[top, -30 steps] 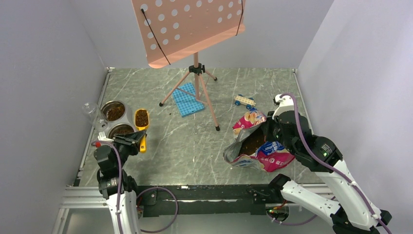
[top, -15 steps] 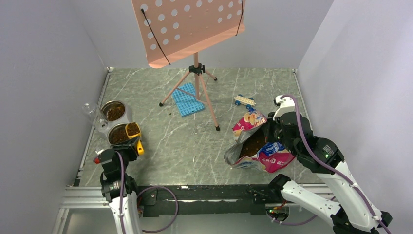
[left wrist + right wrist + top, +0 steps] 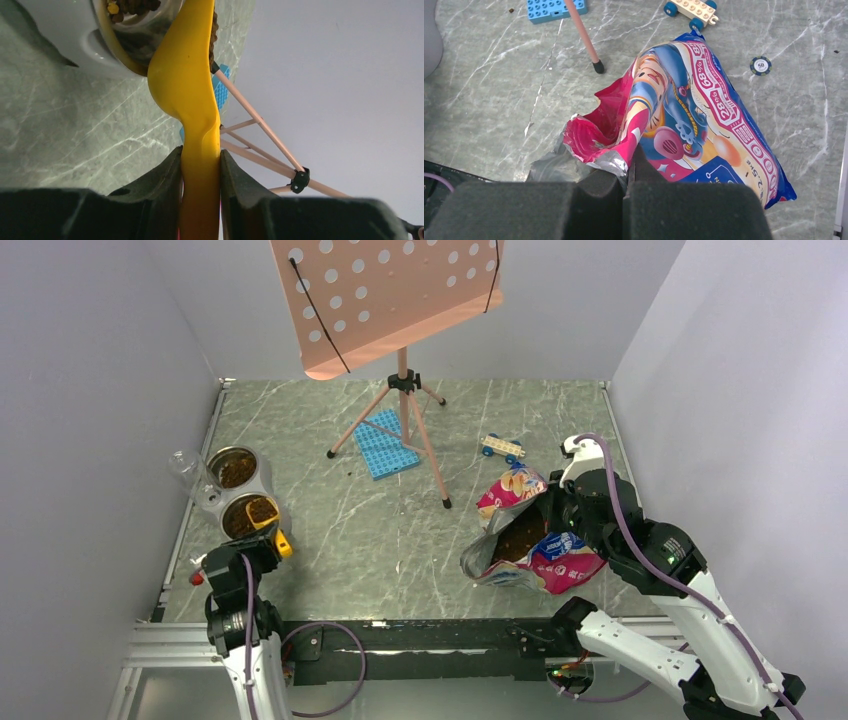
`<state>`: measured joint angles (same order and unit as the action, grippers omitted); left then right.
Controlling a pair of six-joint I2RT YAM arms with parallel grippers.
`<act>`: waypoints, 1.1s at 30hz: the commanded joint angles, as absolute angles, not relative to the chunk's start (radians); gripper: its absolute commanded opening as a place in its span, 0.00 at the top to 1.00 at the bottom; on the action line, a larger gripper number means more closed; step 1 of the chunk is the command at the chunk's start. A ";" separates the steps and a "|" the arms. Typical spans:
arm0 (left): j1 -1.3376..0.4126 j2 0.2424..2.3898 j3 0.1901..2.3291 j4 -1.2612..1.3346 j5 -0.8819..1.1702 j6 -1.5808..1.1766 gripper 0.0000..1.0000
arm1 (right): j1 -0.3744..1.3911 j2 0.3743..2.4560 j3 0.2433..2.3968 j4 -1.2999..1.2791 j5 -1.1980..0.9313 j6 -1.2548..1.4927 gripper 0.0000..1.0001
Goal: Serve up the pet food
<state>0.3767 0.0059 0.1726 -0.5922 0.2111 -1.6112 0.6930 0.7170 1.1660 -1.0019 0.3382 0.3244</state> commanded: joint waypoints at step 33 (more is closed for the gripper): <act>0.382 0.085 0.400 -0.950 0.088 -1.885 1.00 | 0.695 0.649 1.224 -0.867 0.395 0.328 1.00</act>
